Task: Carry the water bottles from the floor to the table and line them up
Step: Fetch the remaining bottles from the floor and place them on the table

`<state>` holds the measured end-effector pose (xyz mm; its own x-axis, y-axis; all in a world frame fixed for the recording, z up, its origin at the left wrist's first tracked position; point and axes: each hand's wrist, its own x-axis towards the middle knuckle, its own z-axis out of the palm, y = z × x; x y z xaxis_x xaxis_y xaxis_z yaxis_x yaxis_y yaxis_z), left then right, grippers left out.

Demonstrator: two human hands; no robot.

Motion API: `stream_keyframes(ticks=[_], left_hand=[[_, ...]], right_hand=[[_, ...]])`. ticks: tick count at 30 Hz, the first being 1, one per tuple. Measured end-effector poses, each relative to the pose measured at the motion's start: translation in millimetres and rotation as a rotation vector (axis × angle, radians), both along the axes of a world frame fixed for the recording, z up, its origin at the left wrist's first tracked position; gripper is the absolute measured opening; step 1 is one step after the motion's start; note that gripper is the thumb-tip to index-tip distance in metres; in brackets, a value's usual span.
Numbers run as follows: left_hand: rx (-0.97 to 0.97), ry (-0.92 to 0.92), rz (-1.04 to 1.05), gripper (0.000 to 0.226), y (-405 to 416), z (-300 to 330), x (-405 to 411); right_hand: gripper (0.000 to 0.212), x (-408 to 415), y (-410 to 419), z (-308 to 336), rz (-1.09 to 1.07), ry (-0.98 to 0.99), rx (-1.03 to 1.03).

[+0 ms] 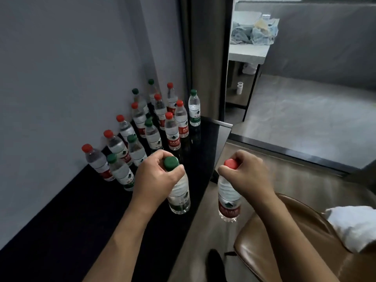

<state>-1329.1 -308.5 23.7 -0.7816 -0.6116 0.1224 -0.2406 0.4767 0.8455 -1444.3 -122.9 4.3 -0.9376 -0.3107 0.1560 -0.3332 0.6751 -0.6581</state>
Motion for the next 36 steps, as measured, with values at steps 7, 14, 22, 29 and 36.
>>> stream_keyframes(ticks=[7, 14, 22, 29, 36], left_hand=[[-0.051, 0.004, 0.112, 0.015, -42, 19, -45], [-0.078, 0.009, 0.232, 0.017, -83, 14, -37], [-0.113, -0.109, 0.294, 0.023, -134, -21, -29], [-0.247, -0.313, 0.361, 0.032, -143, -50, -52], [-0.235, -0.441, 0.464, 0.031, -140, -73, -89]], right_hand=[[0.036, -78, -79, 11, 0.206, 0.007, -0.046], [0.032, -104, -154, 15, 0.329, -0.012, -0.086], [0.033, -111, -208, -6, 0.520, -0.012, 0.098], [0.024, -144, -245, -33, 0.668, -0.037, 0.257], [0.028, -190, -279, -65, 0.922, -0.006, 0.366]])
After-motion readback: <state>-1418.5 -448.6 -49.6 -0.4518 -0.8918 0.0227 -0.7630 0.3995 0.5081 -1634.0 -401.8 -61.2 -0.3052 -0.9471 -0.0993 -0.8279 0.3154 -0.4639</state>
